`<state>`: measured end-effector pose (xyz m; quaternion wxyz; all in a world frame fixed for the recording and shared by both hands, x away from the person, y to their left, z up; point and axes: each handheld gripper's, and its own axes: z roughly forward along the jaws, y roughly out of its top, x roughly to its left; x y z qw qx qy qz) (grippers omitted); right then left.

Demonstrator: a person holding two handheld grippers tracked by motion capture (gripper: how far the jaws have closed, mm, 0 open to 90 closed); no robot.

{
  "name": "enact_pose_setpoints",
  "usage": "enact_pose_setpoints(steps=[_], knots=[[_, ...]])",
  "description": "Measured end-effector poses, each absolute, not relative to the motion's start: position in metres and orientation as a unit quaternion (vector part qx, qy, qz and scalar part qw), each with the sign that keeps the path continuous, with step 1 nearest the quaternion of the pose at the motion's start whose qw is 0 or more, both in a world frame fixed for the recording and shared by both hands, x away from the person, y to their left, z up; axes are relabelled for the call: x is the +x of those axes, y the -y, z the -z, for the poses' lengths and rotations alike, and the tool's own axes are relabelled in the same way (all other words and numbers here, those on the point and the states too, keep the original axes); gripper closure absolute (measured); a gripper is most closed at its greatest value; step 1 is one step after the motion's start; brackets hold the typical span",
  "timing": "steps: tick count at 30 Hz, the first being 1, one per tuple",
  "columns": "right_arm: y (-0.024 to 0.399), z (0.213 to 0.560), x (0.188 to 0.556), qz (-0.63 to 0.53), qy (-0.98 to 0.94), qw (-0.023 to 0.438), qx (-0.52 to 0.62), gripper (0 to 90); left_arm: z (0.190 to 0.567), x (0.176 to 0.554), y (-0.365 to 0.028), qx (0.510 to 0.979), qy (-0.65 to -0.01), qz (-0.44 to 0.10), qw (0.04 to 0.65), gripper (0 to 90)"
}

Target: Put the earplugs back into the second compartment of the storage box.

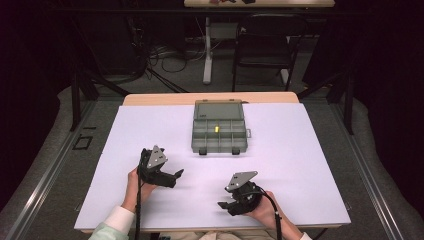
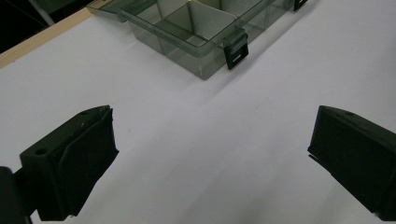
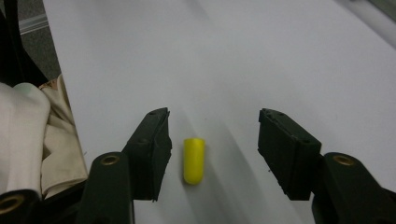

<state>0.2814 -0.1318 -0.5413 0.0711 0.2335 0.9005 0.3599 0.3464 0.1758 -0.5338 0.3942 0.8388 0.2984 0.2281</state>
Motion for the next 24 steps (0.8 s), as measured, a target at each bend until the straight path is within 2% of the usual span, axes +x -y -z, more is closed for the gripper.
enact_pose_setpoints(steps=[5,12,16,24], knots=[[0.1311,0.5469,0.2792,-0.348,-0.906,0.061,0.231,60.3,0.5338,0.3462,-0.1755,0.839,-0.299,-0.228,0.394,0.0],[0.1287,0.5500,0.2785,-0.339,-0.910,0.052,0.232,73.8,0.5339,0.3463,-0.1755,0.839,-0.298,-0.228,0.393,0.0],[0.1287,0.5505,0.2789,-0.339,-0.912,0.044,0.228,78.3,0.5339,0.3461,-0.1754,0.839,-0.298,-0.228,0.394,0.0],[0.1305,0.5502,0.2809,-0.343,-0.909,0.031,0.235,80.4,0.5339,0.3461,-0.1752,0.839,-0.298,-0.228,0.394,0.0]])
